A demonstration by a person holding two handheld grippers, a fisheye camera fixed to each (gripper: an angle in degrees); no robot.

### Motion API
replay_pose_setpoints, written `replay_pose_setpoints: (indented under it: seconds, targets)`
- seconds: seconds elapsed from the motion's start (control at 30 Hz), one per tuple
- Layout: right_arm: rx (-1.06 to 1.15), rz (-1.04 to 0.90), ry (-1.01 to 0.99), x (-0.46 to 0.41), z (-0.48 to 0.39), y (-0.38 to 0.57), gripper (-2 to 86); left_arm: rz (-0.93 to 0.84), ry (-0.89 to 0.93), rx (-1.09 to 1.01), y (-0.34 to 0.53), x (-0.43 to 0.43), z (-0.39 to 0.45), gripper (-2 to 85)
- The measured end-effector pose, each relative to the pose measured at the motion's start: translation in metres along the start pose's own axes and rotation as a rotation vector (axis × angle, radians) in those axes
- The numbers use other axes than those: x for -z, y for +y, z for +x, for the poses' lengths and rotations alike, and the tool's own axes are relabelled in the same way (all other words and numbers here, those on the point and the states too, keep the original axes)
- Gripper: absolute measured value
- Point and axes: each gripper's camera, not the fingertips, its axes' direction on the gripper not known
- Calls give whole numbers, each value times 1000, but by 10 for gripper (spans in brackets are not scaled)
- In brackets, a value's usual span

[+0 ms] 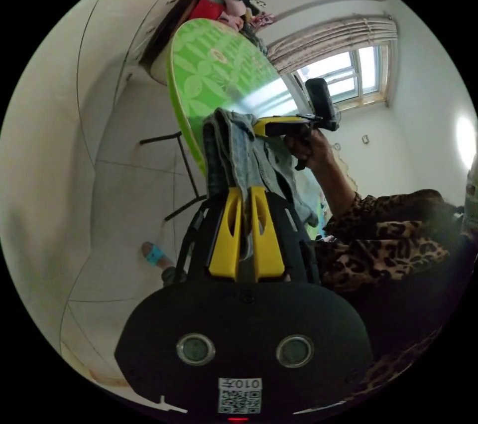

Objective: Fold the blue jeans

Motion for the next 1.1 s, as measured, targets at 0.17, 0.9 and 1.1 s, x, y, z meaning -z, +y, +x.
replay_pose_setpoints:
  seconds: [0.17, 0.9, 1.1]
  targets:
    - [-44, 19, -148, 12, 10, 4, 53, 26, 156, 123, 7, -9, -29, 21]
    - [51, -43, 477, 118, -80, 120, 97, 104, -285, -216, 32, -1, 83, 18]
    - [50, -81, 474, 126, -107, 121, 38, 107, -227, -147, 35, -6, 67, 19]
